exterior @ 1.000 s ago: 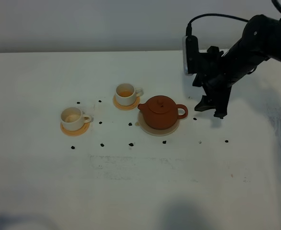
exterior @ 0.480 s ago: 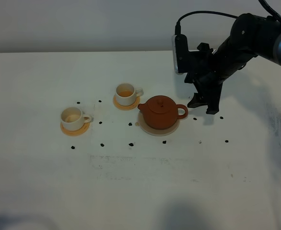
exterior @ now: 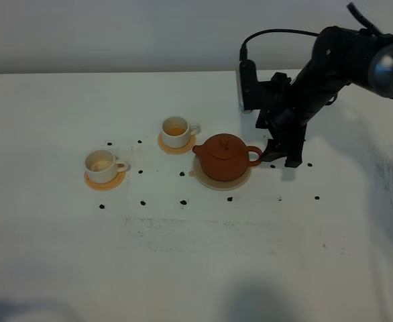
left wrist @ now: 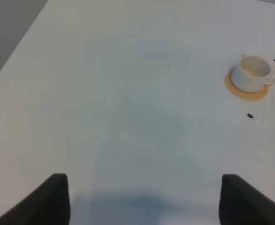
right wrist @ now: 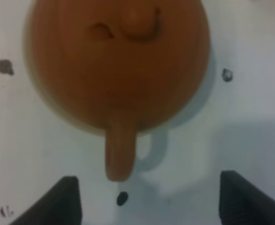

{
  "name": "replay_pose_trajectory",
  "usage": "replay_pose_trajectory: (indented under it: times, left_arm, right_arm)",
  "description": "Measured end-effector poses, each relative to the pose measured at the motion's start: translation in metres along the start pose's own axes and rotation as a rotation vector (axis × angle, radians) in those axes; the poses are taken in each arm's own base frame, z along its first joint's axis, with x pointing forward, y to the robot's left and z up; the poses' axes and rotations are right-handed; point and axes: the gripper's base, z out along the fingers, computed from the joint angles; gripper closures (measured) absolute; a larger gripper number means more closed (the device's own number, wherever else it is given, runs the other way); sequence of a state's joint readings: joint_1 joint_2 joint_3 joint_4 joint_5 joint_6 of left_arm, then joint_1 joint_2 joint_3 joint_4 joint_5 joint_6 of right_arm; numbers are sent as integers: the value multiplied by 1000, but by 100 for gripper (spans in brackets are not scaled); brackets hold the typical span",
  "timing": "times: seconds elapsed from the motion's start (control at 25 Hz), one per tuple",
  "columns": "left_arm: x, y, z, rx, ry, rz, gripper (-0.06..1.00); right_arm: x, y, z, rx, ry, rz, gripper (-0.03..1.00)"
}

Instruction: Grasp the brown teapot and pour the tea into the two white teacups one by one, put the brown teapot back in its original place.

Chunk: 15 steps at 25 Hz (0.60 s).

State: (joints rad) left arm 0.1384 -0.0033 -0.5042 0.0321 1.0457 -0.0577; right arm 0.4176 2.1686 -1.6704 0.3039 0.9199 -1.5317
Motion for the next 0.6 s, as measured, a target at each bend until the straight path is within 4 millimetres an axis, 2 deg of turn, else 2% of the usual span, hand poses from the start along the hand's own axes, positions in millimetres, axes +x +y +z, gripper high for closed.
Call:
replay_pose_trajectory:
  times: [0.12,0.6]
  left_arm:
    - [0,0,0,0,0,0,28]
    - [0,0,0,0,0,0,28]
  right_arm:
    - [-7,2,2,-5,20,-11,38]
    - [-11,2,6,12,38,9,38]
